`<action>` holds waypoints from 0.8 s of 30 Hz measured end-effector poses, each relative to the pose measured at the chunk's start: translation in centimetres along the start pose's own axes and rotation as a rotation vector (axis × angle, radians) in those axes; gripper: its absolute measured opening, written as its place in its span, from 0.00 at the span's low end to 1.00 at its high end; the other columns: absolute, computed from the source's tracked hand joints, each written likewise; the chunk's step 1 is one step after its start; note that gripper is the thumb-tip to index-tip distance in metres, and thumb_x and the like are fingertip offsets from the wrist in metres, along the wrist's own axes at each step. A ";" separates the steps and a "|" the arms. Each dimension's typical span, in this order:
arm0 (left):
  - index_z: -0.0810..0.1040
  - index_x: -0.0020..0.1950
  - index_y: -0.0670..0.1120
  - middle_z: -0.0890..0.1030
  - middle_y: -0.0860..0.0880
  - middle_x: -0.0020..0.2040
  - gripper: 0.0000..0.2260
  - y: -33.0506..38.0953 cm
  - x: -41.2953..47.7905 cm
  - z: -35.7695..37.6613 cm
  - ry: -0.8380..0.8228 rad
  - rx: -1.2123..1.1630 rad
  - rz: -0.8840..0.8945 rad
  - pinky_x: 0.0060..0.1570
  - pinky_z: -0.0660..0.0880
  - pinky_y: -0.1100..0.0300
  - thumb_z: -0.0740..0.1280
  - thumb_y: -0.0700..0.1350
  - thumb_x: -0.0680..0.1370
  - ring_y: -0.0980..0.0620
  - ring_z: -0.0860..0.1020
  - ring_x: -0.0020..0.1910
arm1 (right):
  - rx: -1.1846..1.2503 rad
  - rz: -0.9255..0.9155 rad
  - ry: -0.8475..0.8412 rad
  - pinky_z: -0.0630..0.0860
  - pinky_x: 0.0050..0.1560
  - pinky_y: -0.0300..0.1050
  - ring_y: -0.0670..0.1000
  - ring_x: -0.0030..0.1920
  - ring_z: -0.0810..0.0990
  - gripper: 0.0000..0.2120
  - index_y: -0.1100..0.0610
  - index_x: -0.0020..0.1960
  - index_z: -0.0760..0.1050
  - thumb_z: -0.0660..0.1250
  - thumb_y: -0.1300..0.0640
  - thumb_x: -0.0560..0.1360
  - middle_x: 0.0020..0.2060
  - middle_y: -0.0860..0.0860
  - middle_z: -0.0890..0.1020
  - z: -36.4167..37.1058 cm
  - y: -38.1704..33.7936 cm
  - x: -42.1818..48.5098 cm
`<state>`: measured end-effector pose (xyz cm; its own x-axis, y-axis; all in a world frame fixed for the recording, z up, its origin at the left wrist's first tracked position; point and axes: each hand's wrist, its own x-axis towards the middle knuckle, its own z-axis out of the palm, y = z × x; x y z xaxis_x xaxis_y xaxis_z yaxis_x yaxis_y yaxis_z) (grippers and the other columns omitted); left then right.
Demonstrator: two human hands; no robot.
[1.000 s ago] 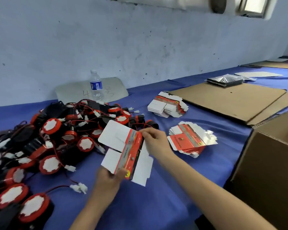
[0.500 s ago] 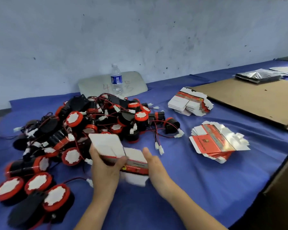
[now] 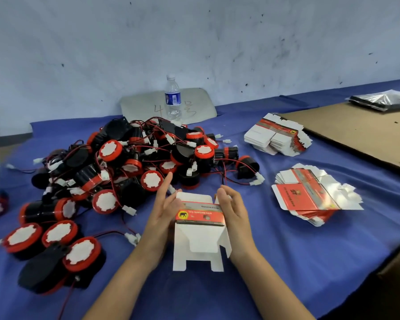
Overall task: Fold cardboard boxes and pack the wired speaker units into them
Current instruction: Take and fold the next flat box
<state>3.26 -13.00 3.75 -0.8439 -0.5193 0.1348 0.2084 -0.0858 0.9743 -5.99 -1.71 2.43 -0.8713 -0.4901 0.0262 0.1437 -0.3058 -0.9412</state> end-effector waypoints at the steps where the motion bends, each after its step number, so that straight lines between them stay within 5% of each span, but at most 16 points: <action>1: 0.66 0.69 0.63 0.73 0.53 0.67 0.24 0.0 -0.1 0.1 -0.003 -0.015 -0.032 0.55 0.76 0.60 0.62 0.51 0.74 0.54 0.75 0.64 | -0.028 -0.019 0.002 0.73 0.47 0.41 0.45 0.44 0.78 0.19 0.54 0.63 0.72 0.63 0.46 0.76 0.52 0.50 0.77 -0.1 0.1 0.1; 5: 0.76 0.60 0.46 0.80 0.48 0.54 0.13 0.0 0.2 -0.2 0.109 -0.096 -0.085 0.47 0.76 0.58 0.59 0.48 0.79 0.52 0.80 0.50 | -0.214 -0.219 -0.062 0.71 0.65 0.44 0.40 0.71 0.64 0.16 0.40 0.62 0.73 0.58 0.39 0.78 0.71 0.40 0.62 -0.1 -0.6 -0.4; 8: 0.76 0.60 0.47 0.79 0.44 0.57 0.16 0.5 0.3 -0.7 0.204 -0.242 -0.224 0.37 0.77 0.61 0.55 0.54 0.82 0.45 0.79 0.53 | -0.324 -0.436 -0.203 0.73 0.63 0.44 0.37 0.73 0.58 0.30 0.41 0.66 0.70 0.58 0.27 0.70 0.74 0.36 0.55 0.2 -1.1 -1.2; 10: 0.76 0.57 0.47 0.79 0.42 0.57 0.16 0.5 0.1 -1.2 0.201 -0.246 -0.262 0.24 0.72 0.66 0.52 0.53 0.83 0.44 0.83 0.43 | -0.405 -0.523 -0.266 0.72 0.64 0.48 0.43 0.75 0.58 0.33 0.44 0.68 0.68 0.59 0.27 0.69 0.75 0.38 0.57 0.2 -0.7 -1.3; 15: 0.76 0.54 0.43 0.83 0.40 0.55 0.21 0.5 0.2 -1.4 0.058 -0.205 -0.252 0.19 0.68 0.66 0.51 0.57 0.80 0.45 0.79 0.24 | -0.406 -0.590 -0.166 0.62 0.65 0.34 0.42 0.71 0.63 0.31 0.44 0.70 0.64 0.50 0.28 0.75 0.71 0.39 0.67 0.3 -0.7 -1.3; 18: 0.77 0.58 0.44 0.83 0.42 0.56 0.24 0.1 0.0 -0.9 -0.046 -0.171 -0.316 0.25 0.75 0.63 0.53 0.59 0.75 0.43 0.81 0.28 | -0.327 -0.582 -0.169 0.65 0.68 0.42 0.47 0.68 0.69 0.38 0.51 0.72 0.62 0.51 0.27 0.73 0.66 0.50 0.74 0.3 -0.7 -1.4; 21: 0.76 0.58 0.43 0.83 0.41 0.55 0.22 -0.5 -0.4 -0.3 -0.094 -0.186 -0.346 0.31 0.79 0.60 0.57 0.56 0.72 0.40 0.83 0.34 | -0.260 -0.621 -0.169 0.73 0.57 0.38 0.47 0.59 0.78 0.45 0.58 0.72 0.62 0.54 0.24 0.70 0.57 0.54 0.79 0.2 -0.8 -1.6; 24: 0.75 0.58 0.40 0.83 0.38 0.53 0.22 -0.5 -0.5 0.0 -0.137 -0.327 -0.408 0.32 0.80 0.60 0.57 0.54 0.73 0.38 0.84 0.37 | -0.258 -0.670 -0.090 0.74 0.53 0.39 0.52 0.53 0.80 0.43 0.50 0.72 0.64 0.53 0.22 0.67 0.53 0.54 0.79 0.0 -0.8 -1.7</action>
<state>3.59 -12.64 3.16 -0.9407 -0.2748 -0.1988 -0.0248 -0.5289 0.8483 -4.67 -0.61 3.14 -0.6896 -0.3340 0.6426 -0.5329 -0.3670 -0.7625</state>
